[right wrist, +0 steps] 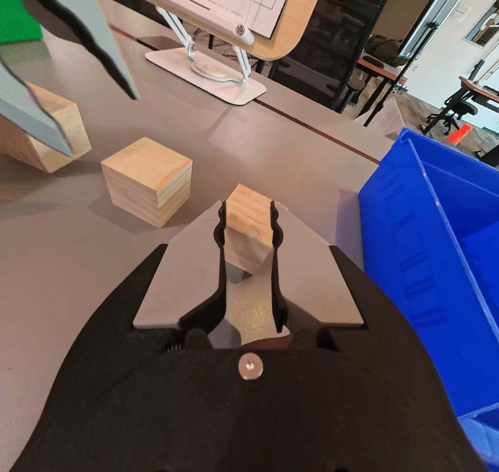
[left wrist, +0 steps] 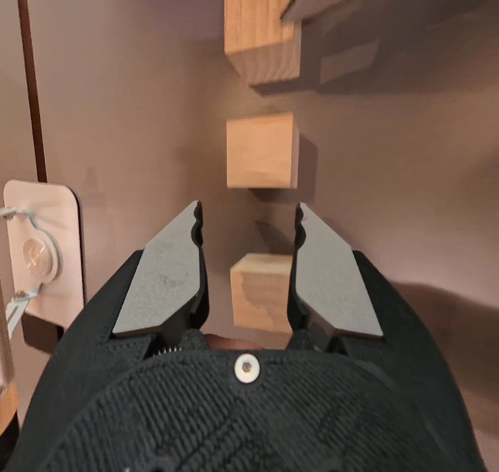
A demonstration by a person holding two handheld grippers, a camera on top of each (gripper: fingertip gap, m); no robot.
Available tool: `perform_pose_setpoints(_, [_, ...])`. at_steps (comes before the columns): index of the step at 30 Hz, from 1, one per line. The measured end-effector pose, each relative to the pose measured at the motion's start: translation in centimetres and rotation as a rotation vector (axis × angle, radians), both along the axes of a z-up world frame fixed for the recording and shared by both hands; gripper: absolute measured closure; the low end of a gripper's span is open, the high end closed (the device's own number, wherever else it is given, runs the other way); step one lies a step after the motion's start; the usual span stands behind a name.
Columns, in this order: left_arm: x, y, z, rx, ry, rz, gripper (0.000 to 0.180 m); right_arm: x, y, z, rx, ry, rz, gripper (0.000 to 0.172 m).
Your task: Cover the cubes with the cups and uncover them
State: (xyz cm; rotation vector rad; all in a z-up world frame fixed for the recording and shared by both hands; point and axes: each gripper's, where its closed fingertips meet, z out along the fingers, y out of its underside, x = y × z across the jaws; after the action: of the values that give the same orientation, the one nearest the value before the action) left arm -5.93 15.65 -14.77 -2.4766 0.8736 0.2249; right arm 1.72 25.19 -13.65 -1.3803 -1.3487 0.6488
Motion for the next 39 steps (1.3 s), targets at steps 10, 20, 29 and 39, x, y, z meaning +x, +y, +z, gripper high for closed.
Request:
perform_pose_setpoints(10, [-5.0,-7.4,-4.9,-0.195,0.071,0.110,0.117,0.0,-0.5,0.6,0.025,0.023,0.012,0.142])
perform_pose_setpoints(20, [-4.2,-5.0,-5.0,-0.179,0.085,0.080,0.114,0.0,-0.6,0.3,0.023,0.013,0.019,0.142])
perform_pose_setpoints(29, [-6.5,-6.2,3.7,0.201,0.040,0.277,0.102,0.2,-0.7,0.7,0.024,0.035,0.026,0.142])
perform_pose_setpoints(39, [-23.6,-23.3,12.3,0.565,0.006,1.222,0.099,0.1,-1.1,0.9,0.038,0.039,0.036,0.142])
